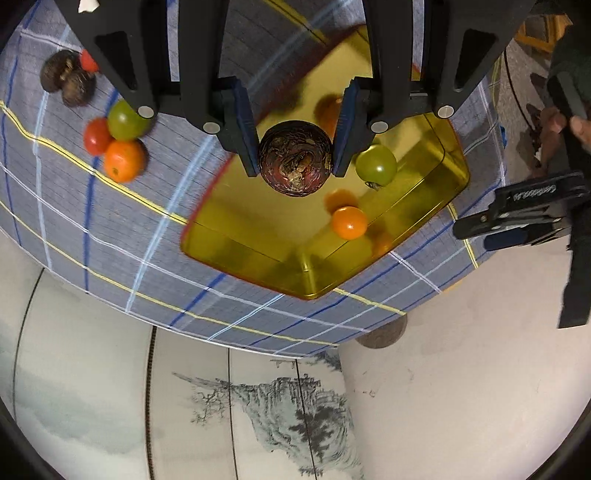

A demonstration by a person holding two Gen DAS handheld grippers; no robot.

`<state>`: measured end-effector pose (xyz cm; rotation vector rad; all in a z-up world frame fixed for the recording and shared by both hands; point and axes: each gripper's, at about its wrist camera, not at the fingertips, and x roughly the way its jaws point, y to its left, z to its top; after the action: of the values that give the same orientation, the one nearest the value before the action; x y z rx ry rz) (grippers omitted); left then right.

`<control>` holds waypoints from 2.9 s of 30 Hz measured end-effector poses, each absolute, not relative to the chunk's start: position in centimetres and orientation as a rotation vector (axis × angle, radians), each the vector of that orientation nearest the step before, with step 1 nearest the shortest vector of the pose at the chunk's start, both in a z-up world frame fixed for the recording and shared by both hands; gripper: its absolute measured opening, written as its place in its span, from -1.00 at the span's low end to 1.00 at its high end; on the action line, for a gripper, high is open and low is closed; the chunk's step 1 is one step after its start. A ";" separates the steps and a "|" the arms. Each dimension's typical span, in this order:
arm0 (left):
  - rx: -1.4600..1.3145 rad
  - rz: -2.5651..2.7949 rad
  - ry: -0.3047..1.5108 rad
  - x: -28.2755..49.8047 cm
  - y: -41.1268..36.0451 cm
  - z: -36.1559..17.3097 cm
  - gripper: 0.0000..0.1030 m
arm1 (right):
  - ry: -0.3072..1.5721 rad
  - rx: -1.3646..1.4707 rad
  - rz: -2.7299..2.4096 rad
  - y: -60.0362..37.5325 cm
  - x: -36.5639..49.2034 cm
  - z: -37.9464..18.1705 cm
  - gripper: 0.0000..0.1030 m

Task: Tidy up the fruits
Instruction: 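Carry the patterned brown dried fruit into the tin and open the right gripper, then withdraw the right gripper and grasp the wrinkled brown dried fruit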

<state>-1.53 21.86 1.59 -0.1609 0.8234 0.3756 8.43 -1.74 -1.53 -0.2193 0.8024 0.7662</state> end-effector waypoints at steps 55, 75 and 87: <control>-0.095 0.160 0.844 1.1 12.8 2.4 0.46 | 0.791 -0.102 0.447 -16.3 10.0 -0.3 -0.25; -0.001 -0.036 0.866 3.9 3.1 2.4 0.46 | 0.872 -0.054 0.349 -21.8 12.0 -5.5 -0.23; 0.021 -0.090 0.890 5.4 -0.5 1.4 0.46 | 0.874 -0.037 0.383 -21.9 12.5 -6.4 -0.46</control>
<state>5.43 -0.53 1.44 0.0207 0.8899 -0.0903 12.50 -21.90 -6.37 -0.0369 0.8743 0.3827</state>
